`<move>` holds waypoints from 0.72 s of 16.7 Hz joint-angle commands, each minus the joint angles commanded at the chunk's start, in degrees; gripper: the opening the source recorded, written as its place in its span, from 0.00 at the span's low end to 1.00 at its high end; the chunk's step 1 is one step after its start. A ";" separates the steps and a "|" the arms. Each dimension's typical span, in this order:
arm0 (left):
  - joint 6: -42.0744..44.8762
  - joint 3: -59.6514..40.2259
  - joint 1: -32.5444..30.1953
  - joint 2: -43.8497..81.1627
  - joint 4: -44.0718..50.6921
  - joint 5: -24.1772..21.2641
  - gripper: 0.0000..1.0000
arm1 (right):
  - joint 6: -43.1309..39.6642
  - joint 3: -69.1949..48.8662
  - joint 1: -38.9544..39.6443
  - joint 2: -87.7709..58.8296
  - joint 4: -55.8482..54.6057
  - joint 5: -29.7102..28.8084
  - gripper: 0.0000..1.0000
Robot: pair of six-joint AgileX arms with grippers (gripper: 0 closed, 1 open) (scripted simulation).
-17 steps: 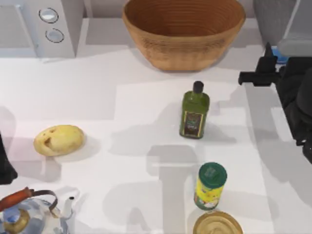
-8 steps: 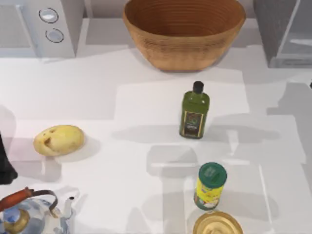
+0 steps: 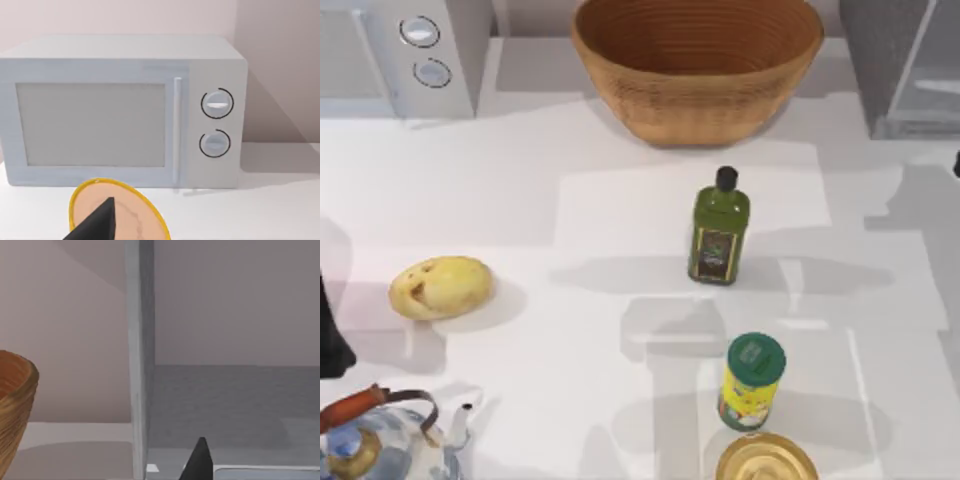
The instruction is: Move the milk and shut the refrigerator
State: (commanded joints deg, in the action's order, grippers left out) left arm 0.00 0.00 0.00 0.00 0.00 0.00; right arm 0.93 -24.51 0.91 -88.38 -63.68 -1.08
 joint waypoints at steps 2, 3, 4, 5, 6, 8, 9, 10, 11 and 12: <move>0.00 0.00 0.00 0.00 0.00 0.00 1.00 | -0.10 -4.11 -0.91 -4.07 0.44 1.39 0.00; 0.00 0.00 0.00 0.00 0.00 0.00 1.00 | -0.15 -6.92 -1.65 -6.64 0.83 1.89 0.00; 0.00 0.00 0.00 0.00 0.00 0.00 1.00 | -0.21 -9.86 -2.53 -9.40 1.27 2.23 0.00; 0.00 0.00 0.00 0.00 0.00 0.00 1.00 | -0.24 -12.72 -3.52 -12.03 1.81 2.45 0.00; 0.00 0.00 0.00 0.00 0.00 0.00 1.00 | -0.24 -15.26 -4.51 -14.31 2.33 2.64 0.00; 0.00 0.00 0.00 0.00 0.00 0.00 1.00 | -0.19 -19.67 -5.66 -17.92 3.09 3.80 0.00; 0.00 0.00 0.00 0.00 0.00 0.00 1.00 | -0.21 -21.89 -5.82 -19.77 3.46 4.78 0.00; 0.00 0.00 0.00 0.00 0.00 0.00 1.00 | -0.29 -24.02 -5.97 -21.90 3.89 5.83 0.00; 0.00 0.00 0.00 0.00 0.00 0.00 1.00 | -0.42 -26.06 -6.34 -23.89 4.43 6.66 0.00; 0.00 0.00 0.00 0.00 0.00 0.00 1.00 | -0.53 -28.15 -7.07 -25.70 4.87 7.06 0.00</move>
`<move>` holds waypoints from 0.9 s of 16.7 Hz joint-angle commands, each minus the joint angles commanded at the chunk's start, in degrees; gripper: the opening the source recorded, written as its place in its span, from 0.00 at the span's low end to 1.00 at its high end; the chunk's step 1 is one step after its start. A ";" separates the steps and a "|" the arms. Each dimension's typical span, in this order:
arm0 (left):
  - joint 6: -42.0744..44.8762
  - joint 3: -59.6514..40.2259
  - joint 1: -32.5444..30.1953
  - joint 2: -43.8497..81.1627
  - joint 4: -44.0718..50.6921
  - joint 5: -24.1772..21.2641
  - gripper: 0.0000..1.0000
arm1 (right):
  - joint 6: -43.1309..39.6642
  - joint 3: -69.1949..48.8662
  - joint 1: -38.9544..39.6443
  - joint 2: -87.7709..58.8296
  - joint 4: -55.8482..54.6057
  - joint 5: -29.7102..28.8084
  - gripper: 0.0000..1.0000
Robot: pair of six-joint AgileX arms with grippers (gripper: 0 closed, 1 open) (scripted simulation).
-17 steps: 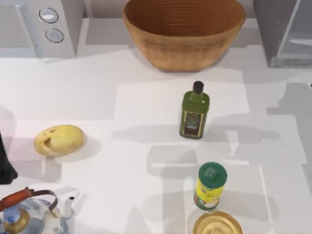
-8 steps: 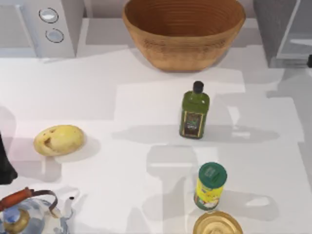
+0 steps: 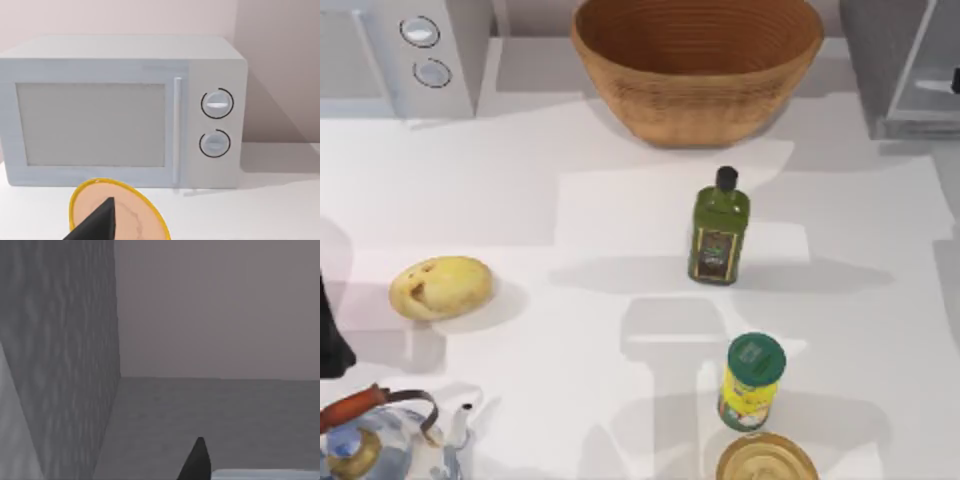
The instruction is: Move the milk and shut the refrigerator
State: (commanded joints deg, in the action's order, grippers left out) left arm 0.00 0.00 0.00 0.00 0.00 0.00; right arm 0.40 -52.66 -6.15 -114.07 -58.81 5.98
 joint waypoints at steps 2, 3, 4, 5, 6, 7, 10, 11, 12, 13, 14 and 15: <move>0.00 0.00 0.00 0.00 0.00 0.00 1.00 | -0.06 -5.26 -2.02 -4.43 0.85 0.25 0.00; 0.00 0.00 0.00 0.00 0.00 0.00 1.00 | -0.07 -8.36 -2.93 -6.78 1.36 0.51 0.00; 0.00 0.00 0.00 0.00 0.00 0.00 1.00 | -0.10 -11.35 -3.74 -9.15 1.85 0.98 0.00; 0.00 0.00 0.00 0.00 0.00 0.00 1.00 | -0.16 -14.08 -4.38 -11.37 2.49 1.69 0.00; 0.00 0.00 0.00 0.00 0.00 0.00 1.00 | -0.23 -16.27 -4.86 -13.36 3.19 2.57 0.00; 0.00 0.00 0.00 0.00 0.00 0.00 1.00 | -0.31 -17.87 -5.24 -14.94 3.83 3.43 0.00; 0.00 0.00 0.00 0.00 0.00 0.00 1.00 | -0.42 -19.20 -5.39 -16.26 4.57 4.56 0.00; 0.00 0.00 0.00 0.00 0.00 0.00 1.00 | -0.42 -19.20 -5.39 -16.26 4.57 4.56 0.00; 0.00 0.00 0.00 0.00 0.00 0.00 1.00 | -0.42 -19.20 -5.39 -16.26 4.57 4.56 0.00; 0.00 0.00 0.00 0.00 0.00 0.00 1.00 | -0.33 -18.97 -5.13 -16.04 4.47 4.45 0.00; 0.00 0.00 0.00 0.00 0.00 0.00 1.00 | -0.35 -19.02 -5.18 -16.09 4.49 4.47 0.00; 0.00 0.00 0.00 0.00 0.00 0.00 1.00 | -0.38 -19.08 -5.25 -16.15 4.52 4.50 0.00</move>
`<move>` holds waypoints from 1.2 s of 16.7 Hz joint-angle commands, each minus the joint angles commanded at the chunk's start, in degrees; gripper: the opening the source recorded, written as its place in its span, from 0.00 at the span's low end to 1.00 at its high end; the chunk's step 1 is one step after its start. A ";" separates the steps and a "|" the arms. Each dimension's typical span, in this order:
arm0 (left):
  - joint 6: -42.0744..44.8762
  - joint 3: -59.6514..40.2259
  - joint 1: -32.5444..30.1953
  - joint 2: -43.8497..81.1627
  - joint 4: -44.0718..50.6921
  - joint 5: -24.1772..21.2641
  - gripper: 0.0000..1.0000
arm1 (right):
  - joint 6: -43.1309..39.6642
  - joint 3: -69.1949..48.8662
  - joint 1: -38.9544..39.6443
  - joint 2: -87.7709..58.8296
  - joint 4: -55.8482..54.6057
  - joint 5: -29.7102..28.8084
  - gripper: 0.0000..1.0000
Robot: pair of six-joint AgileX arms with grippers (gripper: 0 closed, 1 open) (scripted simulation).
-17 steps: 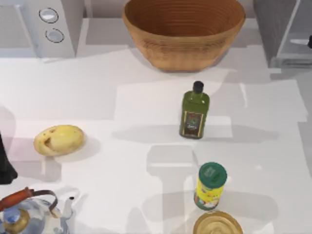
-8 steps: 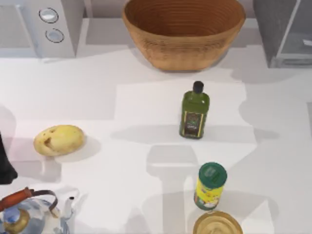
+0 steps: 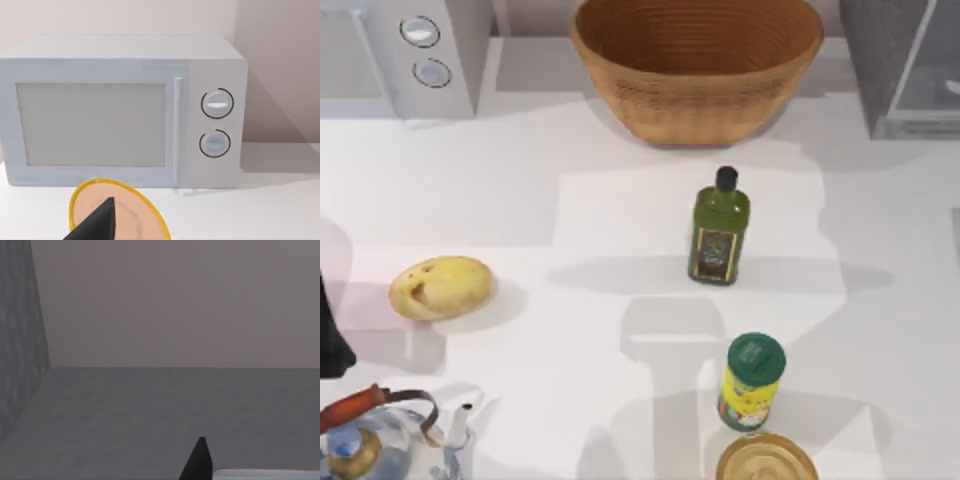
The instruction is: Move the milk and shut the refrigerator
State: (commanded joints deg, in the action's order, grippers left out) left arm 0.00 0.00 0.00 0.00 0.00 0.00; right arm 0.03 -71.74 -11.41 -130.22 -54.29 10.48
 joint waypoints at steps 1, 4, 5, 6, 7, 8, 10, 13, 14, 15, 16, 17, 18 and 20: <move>0.00 0.00 0.00 0.00 0.00 0.00 1.00 | -0.02 -0.06 -0.07 -0.06 0.03 0.03 0.00; 0.00 0.00 0.00 0.00 0.00 0.00 1.00 | -0.05 -0.12 -0.14 -0.11 0.06 0.06 0.00; 0.00 0.00 0.00 0.00 0.00 0.00 1.00 | -0.05 -0.12 -0.14 -0.11 0.06 0.06 0.00; 0.00 0.00 0.00 0.00 0.00 0.00 1.00 | -0.05 -0.12 -0.14 -0.11 0.06 0.06 0.08; 0.00 0.00 0.00 0.00 0.00 0.00 1.00 | -0.05 -0.12 -0.14 -0.11 0.06 0.06 0.15; 0.00 0.00 0.00 0.00 0.00 0.00 1.00 | -0.05 -0.12 -0.14 -0.11 0.06 0.06 0.23; 0.00 0.00 0.00 0.00 0.00 0.00 1.00 | -0.05 -0.12 -0.14 -0.11 0.06 0.06 0.38; 0.00 0.00 0.00 0.00 0.00 0.00 1.00 | -0.05 -0.12 -0.14 -0.11 0.06 0.06 0.60; 0.00 0.00 0.00 0.00 0.00 0.00 1.00 | -0.05 -0.12 -0.14 -0.11 0.06 0.06 0.68; 0.00 0.00 0.00 0.00 0.00 0.00 1.00 | -0.05 -0.12 -0.14 -0.11 0.06 0.06 0.75; 0.00 0.00 0.00 0.00 0.00 0.00 1.00 | -0.05 -0.12 -0.14 -0.11 0.06 0.06 0.83; 0.00 0.00 0.00 0.00 0.00 0.00 1.00 | -0.05 -0.12 -0.14 -0.11 0.06 0.06 0.90; 0.00 0.00 0.00 0.00 0.00 0.00 1.00 | -0.05 -0.12 -0.14 -0.11 0.06 0.06 0.98; 0.00 0.00 0.00 0.00 0.00 0.00 1.00 | -0.05 -0.12 -0.14 -0.11 0.06 0.06 1.00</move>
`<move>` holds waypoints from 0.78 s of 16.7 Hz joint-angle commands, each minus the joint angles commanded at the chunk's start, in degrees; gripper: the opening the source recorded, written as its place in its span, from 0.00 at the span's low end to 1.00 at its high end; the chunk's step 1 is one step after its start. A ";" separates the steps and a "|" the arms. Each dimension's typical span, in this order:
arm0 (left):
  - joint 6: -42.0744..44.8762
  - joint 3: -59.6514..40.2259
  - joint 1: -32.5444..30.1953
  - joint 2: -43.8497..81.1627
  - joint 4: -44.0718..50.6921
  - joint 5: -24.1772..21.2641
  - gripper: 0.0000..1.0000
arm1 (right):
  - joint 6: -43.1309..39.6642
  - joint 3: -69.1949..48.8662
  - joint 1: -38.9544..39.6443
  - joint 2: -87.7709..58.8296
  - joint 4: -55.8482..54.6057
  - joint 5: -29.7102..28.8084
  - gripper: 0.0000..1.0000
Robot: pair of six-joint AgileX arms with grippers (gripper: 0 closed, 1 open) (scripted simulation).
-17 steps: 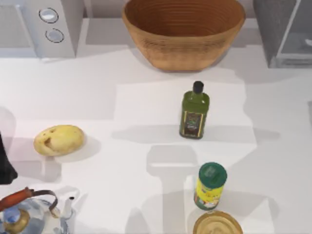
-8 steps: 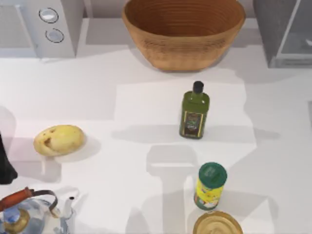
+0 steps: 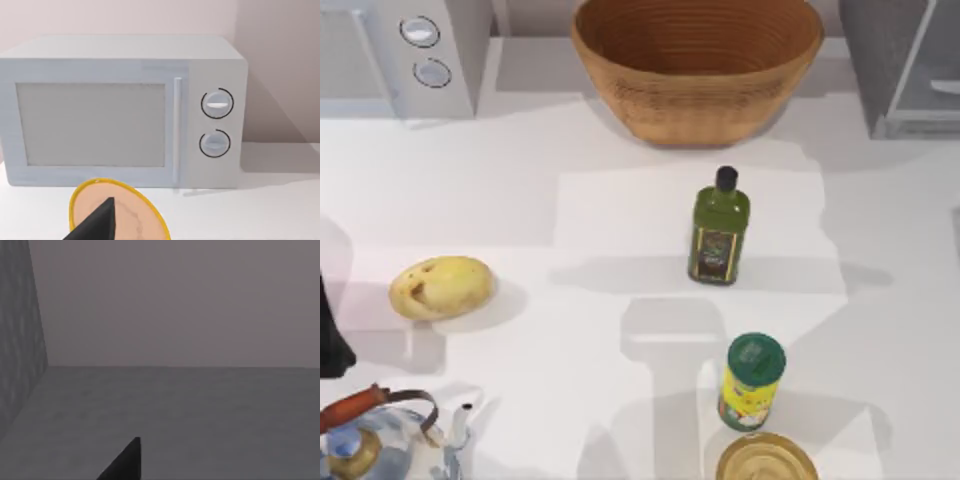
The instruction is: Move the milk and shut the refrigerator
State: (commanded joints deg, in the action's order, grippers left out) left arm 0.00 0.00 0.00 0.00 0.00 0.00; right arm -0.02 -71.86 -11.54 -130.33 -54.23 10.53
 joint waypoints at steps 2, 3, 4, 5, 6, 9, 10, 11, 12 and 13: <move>0.00 0.00 0.00 0.00 0.00 0.00 1.00 | 0.00 0.00 0.00 0.00 0.00 0.00 1.00; 0.00 0.00 0.00 0.00 0.00 0.00 1.00 | 0.00 0.00 0.00 0.00 0.00 0.00 1.00; 0.00 0.00 0.00 0.00 0.00 0.00 1.00 | 0.00 0.00 0.00 0.00 0.00 0.00 1.00; 0.00 0.00 0.00 0.00 0.00 0.00 1.00 | 0.00 0.00 0.00 0.00 0.00 0.00 1.00; 0.00 0.00 0.00 0.00 0.00 0.00 1.00 | 0.00 0.00 0.00 0.00 0.00 0.00 1.00; 0.00 0.00 0.00 0.00 0.00 0.00 1.00 | -0.05 0.40 0.09 0.49 0.27 -0.14 1.00; 0.00 0.00 0.00 0.00 0.00 0.00 1.00 | -0.13 1.13 0.11 1.42 0.84 -0.36 1.00; 0.00 0.00 0.00 0.00 0.00 0.00 1.00 | -0.25 2.19 0.17 2.82 1.68 -0.64 1.00; 0.00 0.00 0.00 0.00 0.00 0.00 1.00 | -0.40 3.56 0.26 4.77 2.77 -0.98 1.00; 0.00 0.00 0.00 0.00 0.00 0.00 1.00 | -0.60 5.32 0.42 7.38 4.06 -1.35 1.00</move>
State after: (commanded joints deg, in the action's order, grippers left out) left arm 0.00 0.00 0.00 0.00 0.00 0.00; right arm -0.62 -66.54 -11.12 -122.96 -50.17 9.18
